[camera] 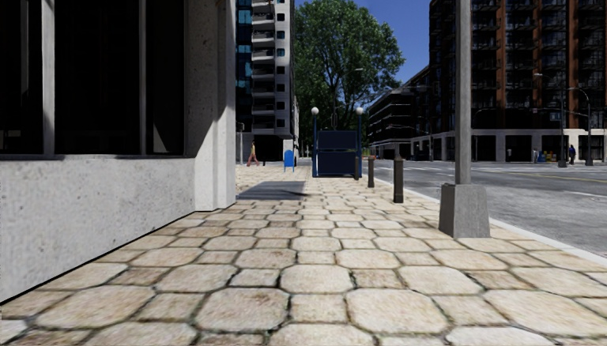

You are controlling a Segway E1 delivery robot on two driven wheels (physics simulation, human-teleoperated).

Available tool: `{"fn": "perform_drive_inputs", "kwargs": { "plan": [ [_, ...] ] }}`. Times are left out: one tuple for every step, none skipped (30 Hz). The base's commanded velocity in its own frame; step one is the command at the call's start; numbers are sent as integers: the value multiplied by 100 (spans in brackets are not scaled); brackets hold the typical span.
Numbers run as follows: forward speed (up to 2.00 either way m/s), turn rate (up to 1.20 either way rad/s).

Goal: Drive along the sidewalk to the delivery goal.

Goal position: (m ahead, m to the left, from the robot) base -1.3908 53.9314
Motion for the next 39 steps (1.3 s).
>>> {"fn": "perform_drive_inputs", "kwargs": {
  "plan": [
    [200, 0],
    [200, 0],
    [200, 0],
    [200, 0],
    [200, 0],
    [200, 0],
    [200, 0],
    [200, 0],
    [200, 0],
    [200, -13],
    [200, -13],
    [200, -25],
    [200, -33],
    [200, -38],
    [200, -40],
    [200, -40],
    [200, -41],
    [200, -37],
    [200, -25],
    [200, -1],
    [200, -1],
    [200, 0],
    [200, 0],
    [200, 0],
    [200, 0],
    [200, 0],
    [200, 0],
    [200, 0],
    [200, 0],
    [200, 0],
    [200, 0],
    [200, 0],
    [200, -4],
    [200, -23],
    [200, -34],
    [200, -34],
    [200, -37],
    [200, -25],
    [200, -4]
  ]
}}
